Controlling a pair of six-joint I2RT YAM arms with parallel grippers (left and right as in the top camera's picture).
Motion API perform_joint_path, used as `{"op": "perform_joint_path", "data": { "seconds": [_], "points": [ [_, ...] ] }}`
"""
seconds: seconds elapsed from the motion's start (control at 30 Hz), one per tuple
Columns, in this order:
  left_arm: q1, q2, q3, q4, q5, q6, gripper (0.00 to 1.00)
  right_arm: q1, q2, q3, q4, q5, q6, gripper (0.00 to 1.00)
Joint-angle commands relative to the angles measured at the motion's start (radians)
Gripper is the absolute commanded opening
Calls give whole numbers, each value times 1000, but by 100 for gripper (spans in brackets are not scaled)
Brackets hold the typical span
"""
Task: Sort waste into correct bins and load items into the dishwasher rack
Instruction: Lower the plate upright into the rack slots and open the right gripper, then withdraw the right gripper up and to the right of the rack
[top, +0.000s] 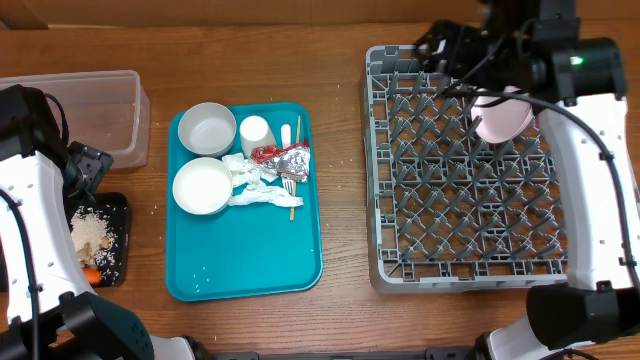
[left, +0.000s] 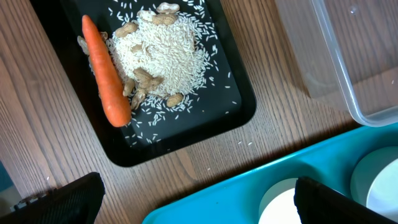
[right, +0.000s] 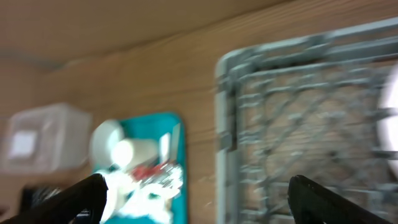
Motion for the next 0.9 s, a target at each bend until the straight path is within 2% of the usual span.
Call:
{"op": "perform_joint_path", "data": {
  "seconds": [0.0, 0.17, 0.47, 0.67, 0.73, 0.87],
  "points": [
    [-3, 2, -4, 0, -14, -10, 100, 74, 20, -42, 4, -98, 0, 96],
    [-3, 2, -4, 0, -14, -10, 100, 210, 85, -69, 24, -39, -45, 96],
    [-3, 2, -4, 0, -14, -10, 100, 455, 252, -76, 148, 206, -57, 99],
    [-3, 2, -4, 0, -14, -10, 100, 516, 348, -76, 184, 270, 21, 98],
    [-3, 2, -4, 0, -14, -10, 100, 516, 351, -76, 180, 290, 58, 95],
    [-3, 2, -4, 0, -14, -10, 100, 500, 324, -44, 151, 293, 83, 94]
  ]
}}
